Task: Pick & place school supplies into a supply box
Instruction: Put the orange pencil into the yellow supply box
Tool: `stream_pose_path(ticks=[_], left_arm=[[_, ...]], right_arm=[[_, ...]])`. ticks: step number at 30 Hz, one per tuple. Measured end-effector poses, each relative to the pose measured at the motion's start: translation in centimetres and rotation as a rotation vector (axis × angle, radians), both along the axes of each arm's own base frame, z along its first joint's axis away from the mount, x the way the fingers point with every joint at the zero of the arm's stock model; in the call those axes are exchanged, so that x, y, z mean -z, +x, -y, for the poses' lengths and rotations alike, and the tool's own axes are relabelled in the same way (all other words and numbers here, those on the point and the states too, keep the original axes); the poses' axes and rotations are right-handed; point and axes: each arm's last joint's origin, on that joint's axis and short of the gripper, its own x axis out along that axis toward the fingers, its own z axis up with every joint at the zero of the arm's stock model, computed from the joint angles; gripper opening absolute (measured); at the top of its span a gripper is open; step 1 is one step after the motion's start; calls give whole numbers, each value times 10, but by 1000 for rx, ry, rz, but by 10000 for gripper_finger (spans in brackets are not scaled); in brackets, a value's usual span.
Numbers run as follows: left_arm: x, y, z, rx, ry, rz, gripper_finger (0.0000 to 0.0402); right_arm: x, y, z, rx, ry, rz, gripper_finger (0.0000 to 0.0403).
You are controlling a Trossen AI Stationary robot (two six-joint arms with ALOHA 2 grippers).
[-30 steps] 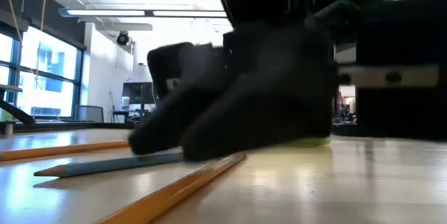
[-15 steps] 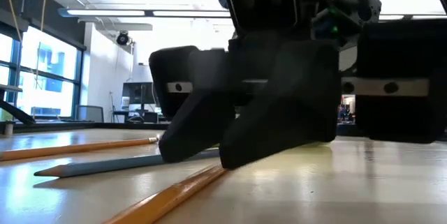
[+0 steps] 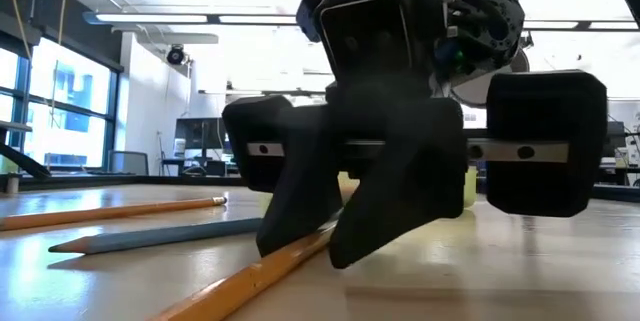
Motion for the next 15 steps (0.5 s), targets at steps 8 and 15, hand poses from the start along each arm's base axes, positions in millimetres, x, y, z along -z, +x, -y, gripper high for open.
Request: stream_pose_path(ticks=[8, 15], left_arm=[[0, 0, 0, 0, -1, -1, 143], [1, 0, 0, 5, -19, -10, 143]], right_arm=[[22, 1, -1, -36, 8, 17, 99], [51, 3, -2, -5, 90, -22, 99]])
